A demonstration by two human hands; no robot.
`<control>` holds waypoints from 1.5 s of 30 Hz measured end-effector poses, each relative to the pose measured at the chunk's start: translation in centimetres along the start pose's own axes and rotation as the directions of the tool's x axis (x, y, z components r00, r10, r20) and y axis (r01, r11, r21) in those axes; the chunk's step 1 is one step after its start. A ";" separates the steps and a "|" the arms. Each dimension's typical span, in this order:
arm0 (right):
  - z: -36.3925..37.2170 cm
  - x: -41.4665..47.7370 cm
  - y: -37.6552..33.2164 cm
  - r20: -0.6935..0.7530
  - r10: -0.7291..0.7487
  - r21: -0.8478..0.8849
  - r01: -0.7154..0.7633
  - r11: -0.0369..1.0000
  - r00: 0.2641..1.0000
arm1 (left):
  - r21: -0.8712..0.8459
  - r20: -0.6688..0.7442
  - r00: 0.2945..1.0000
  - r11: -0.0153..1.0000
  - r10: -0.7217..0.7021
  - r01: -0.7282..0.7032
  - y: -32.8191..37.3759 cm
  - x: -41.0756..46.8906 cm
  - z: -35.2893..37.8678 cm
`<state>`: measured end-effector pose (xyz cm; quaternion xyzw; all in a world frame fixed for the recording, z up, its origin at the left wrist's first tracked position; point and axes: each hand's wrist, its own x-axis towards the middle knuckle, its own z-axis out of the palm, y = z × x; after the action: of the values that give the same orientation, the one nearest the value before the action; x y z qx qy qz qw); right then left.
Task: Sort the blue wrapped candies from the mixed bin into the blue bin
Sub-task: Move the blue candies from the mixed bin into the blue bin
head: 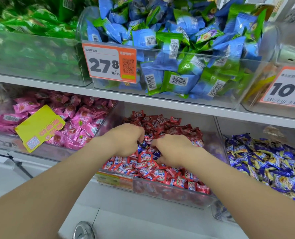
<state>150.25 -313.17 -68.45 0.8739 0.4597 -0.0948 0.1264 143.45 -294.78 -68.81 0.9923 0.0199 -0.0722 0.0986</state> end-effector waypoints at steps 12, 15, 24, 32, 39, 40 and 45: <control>-1.7 -1.6 2.5 0.050 0.144 0.050 -0.147 0.988 0.988 | 0.189 0.040 0.997 0.979 0.067 -0.073 0.1 2.3 3.6; -1.9 -2.4 3.3 0.149 0.152 0.120 -0.170 0.978 0.977 | 0.081 0.049 0.998 0.996 0.035 -0.039 0.6 2.0 2.7; -1.9 -2.8 3.1 -0.070 0.143 0.248 -0.122 0.961 0.987 | -0.032 -0.119 0.983 0.990 -0.141 0.138 1.3 0.6 0.3; -0.8 -1.9 2.4 0.050 0.007 0.295 -0.021 0.955 0.999 | -0.083 -0.065 0.985 0.985 -0.158 0.152 -0.4 -0.2 0.0; -0.9 -1.1 3.1 0.012 -0.006 0.359 0.001 0.933 1.000 | 0.103 0.067 0.993 0.990 -0.099 0.092 0.0 -0.2 1.4; -0.7 -1.1 3.1 0.057 -0.013 0.346 -0.007 0.938 0.998 | 0.124 0.065 0.994 0.989 -0.086 0.077 0.2 -0.2 1.4; 0.0 -0.9 2.7 0.158 0.015 0.238 -0.053 0.970 0.987 | 0.184 0.047 0.997 0.982 -0.053 0.044 0.3 -0.1 1.5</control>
<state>151.96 -315.36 -67.87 0.8804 0.4186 -0.2156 0.0562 143.15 -295.38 -70.15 0.9942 0.0347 -0.1017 0.0058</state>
